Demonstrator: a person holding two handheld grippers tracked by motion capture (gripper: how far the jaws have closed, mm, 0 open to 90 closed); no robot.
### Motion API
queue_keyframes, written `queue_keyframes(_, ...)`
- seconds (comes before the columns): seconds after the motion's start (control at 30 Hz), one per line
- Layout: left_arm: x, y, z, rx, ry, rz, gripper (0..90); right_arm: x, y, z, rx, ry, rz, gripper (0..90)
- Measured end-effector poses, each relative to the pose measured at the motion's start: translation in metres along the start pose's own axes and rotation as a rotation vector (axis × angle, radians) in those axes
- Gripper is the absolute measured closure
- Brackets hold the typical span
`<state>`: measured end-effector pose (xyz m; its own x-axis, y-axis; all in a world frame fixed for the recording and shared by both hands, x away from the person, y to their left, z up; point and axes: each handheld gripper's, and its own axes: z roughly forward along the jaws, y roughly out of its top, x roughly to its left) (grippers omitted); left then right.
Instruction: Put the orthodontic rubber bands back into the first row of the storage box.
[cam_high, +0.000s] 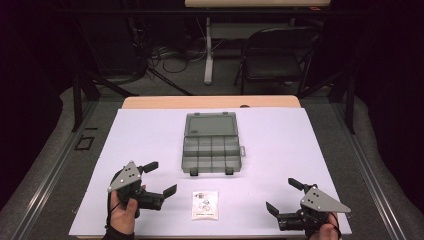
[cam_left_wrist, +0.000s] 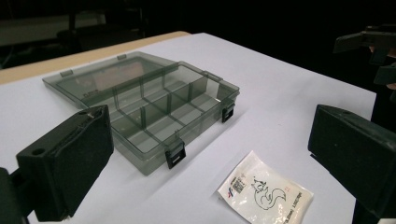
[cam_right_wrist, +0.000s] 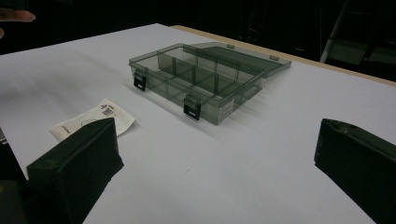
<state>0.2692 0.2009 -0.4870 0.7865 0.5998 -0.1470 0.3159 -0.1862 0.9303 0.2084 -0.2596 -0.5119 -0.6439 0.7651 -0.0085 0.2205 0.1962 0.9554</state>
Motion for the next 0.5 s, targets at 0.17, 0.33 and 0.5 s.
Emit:
queue_keyframes(0.17,0.006,0.007,0.012,0.049,-0.041,-0.046,0.3,0.000,0.000,0.000,0.003,0.001,0.003,0.0)
queue_keyframes(0.33,0.007,0.017,0.021,0.076,-0.045,-0.039,0.3,0.000,0.000,0.000,0.011,0.003,0.002,0.0)
queue_keyframes(0.5,0.006,0.033,0.035,0.120,-0.014,0.005,0.3,0.000,0.000,0.000,0.016,0.005,0.006,0.0)
